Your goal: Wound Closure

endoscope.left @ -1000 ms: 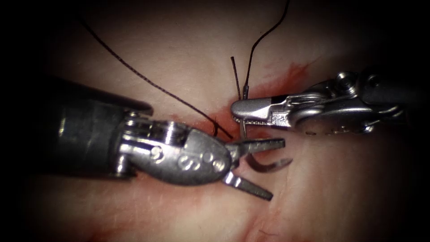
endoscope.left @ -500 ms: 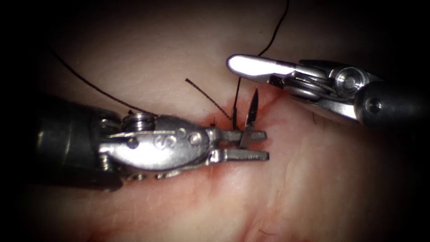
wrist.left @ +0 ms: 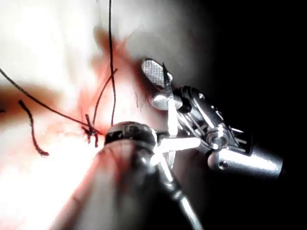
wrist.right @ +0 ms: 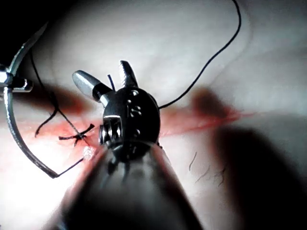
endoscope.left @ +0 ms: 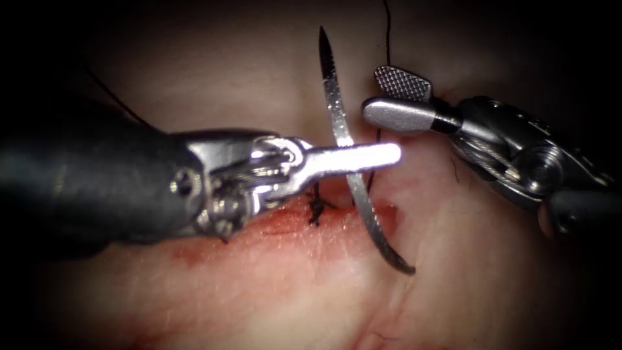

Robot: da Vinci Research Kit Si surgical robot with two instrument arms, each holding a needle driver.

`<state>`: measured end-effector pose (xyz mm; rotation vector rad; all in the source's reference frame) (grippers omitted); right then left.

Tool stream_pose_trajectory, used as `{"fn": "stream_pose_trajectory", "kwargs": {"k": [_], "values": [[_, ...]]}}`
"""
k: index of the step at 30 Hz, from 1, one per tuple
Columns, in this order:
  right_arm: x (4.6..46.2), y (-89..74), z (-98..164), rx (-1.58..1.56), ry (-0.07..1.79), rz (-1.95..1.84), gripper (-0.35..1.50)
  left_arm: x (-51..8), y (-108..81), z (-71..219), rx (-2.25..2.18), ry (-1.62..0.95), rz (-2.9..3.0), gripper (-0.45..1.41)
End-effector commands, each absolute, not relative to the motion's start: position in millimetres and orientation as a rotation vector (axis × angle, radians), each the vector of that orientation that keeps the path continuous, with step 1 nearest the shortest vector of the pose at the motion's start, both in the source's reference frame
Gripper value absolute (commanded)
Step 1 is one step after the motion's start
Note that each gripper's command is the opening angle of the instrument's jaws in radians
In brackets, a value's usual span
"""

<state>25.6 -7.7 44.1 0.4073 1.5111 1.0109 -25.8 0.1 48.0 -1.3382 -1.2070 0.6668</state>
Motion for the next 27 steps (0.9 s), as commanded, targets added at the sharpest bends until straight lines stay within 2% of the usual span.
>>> {"fn": "stream_pose_trajectory", "kwargs": {"k": [1, 2, 4, 6, 8, 9, 11, 14, 18, 27], "values": [[26.0, -8.1, 44.1, 0.409, 1.542, 1.009, 1.08, -25.6, 0.5, 48.7, -1.246, -1.200, 0.634, -0.45], [25.7, -8.5, 43.9, 0.399, 1.561, 1.000, 0.99, -25.1, 0.7, 48.8, -1.201, -1.190, 0.619, -0.45], [25.5, -8.9, 43.6, 0.392, 1.572, 0.989, 0.96, -24.0, 1.3, 48.9, -1.119, -1.191, 0.548, -0.45], [25.2, -9.5, 43.3, 0.360, 1.575, 0.945, 0.76, -23.1, 1.9, 48.8, -1.100, -1.182, 0.506, -0.45], [25.1, -10.4, 43.2, 0.366, 1.579, 0.930, 0.44, -22.1, 2.6, 48.7, -1.102, -1.174, 0.503, -0.45], [25.1, -10.8, 43.3, 0.378, 1.584, 0.912, 0.05, -21.7, 2.8, 48.6, -1.102, -1.173, 0.503, -0.45], [25.4, -11.5, 43.6, 0.406, 1.603, 0.836, -0.35, -21.1, 3.1, 48.4, -1.098, -1.176, 0.492, -0.45], [26.1, -12.1, 44.5, 0.632, 1.644, 0.564, -0.35, -20.6, 3.2, 47.7, -1.094, -1.227, 0.444, -0.45], [27.5, -12.0, 45.1, 0.554, 1.605, 0.333, -0.35, -21.1, 2.9, 47.4, -1.101, -1.238, 0.443, -0.45], [30.2, -16.0, 45.5, 0.635, 1.613, 0.164, -0.35, -21.5, 2.9, 47.2, -1.115, -1.254, 0.433, -0.45]]}}
